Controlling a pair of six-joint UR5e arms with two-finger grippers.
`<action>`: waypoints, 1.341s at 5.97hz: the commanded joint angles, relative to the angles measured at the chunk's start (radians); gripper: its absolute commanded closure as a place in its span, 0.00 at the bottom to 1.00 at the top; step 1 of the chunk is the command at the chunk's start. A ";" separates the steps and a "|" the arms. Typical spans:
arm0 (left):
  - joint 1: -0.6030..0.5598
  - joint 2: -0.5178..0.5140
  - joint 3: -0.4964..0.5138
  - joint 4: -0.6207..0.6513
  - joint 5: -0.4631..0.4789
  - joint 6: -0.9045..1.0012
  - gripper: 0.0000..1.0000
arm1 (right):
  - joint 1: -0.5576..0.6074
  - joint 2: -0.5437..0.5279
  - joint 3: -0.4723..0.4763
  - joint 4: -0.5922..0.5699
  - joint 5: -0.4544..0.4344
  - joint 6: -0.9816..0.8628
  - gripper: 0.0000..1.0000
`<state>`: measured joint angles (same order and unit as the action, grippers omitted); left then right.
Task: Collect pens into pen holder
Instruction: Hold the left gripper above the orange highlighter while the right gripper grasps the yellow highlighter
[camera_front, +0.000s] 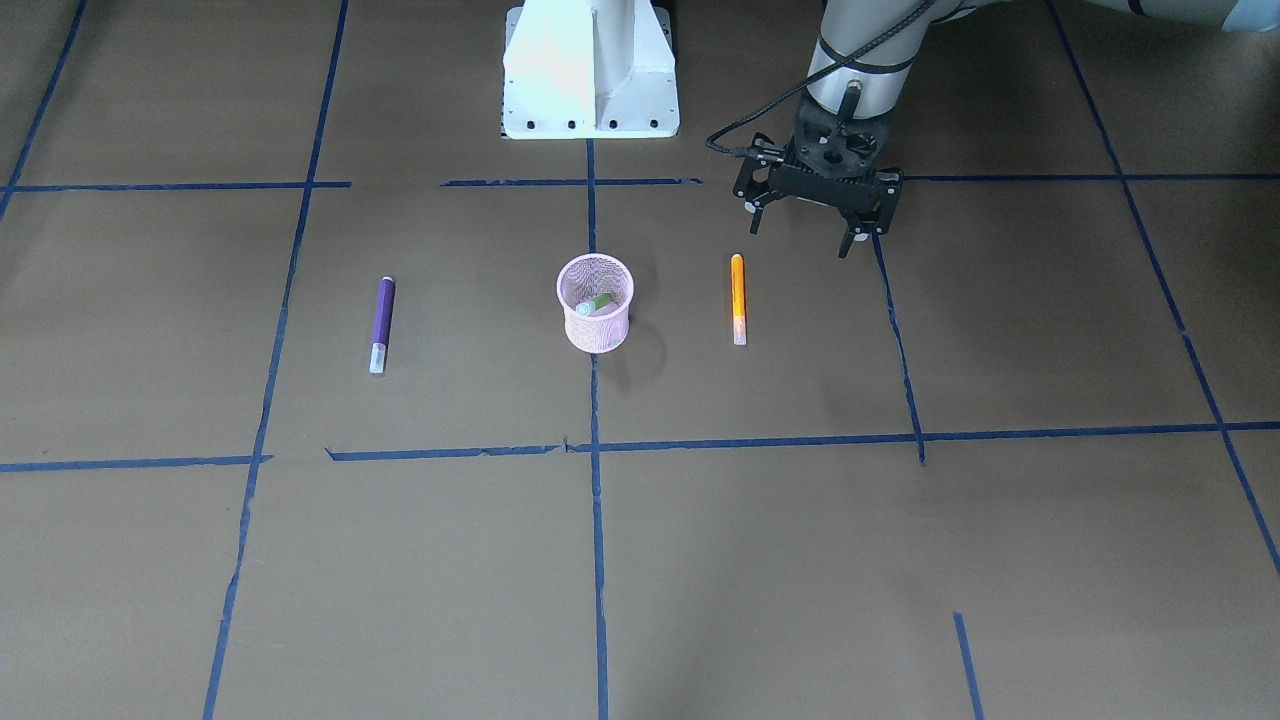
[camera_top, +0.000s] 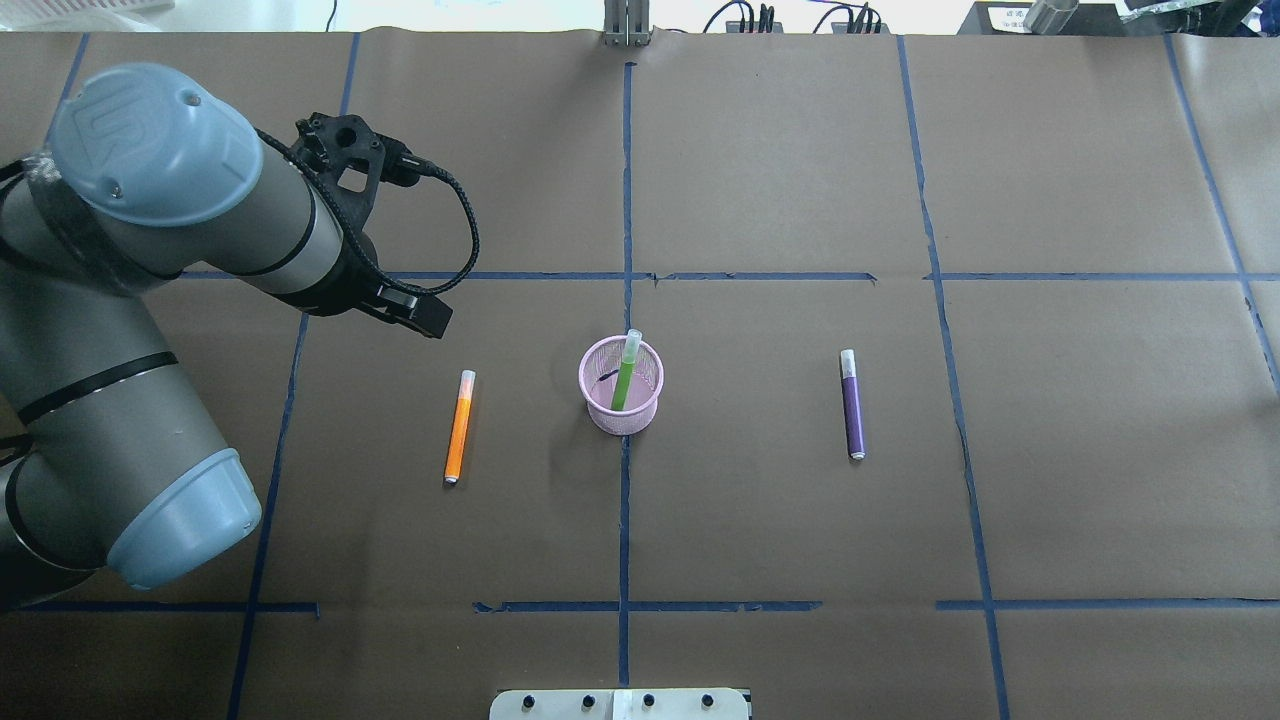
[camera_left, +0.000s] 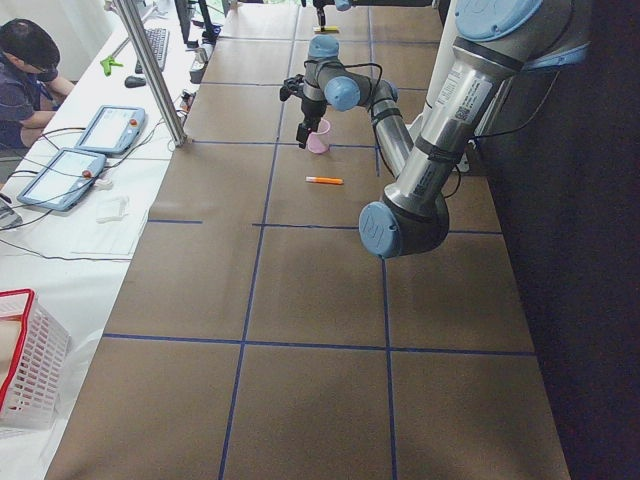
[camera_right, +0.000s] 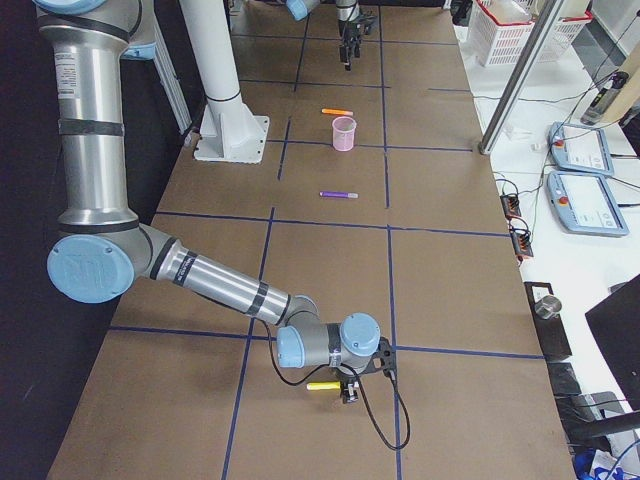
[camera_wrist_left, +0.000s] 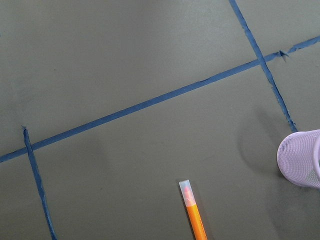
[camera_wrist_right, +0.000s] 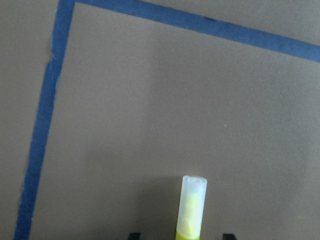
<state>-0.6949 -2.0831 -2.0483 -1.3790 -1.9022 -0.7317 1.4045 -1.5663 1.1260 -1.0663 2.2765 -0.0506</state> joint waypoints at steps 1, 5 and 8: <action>0.000 0.000 -0.001 0.000 0.000 -0.002 0.00 | -0.013 0.009 -0.003 -0.003 -0.012 0.000 0.83; 0.002 0.000 0.002 0.000 0.000 -0.005 0.00 | -0.007 0.000 0.102 0.092 0.004 -0.044 1.00; 0.006 0.002 0.020 -0.002 -0.001 -0.009 0.00 | -0.013 0.059 0.401 0.136 0.012 0.049 0.99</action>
<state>-0.6904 -2.0818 -2.0351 -1.3795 -1.9026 -0.7401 1.3944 -1.5458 1.4402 -0.9483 2.2859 -0.0206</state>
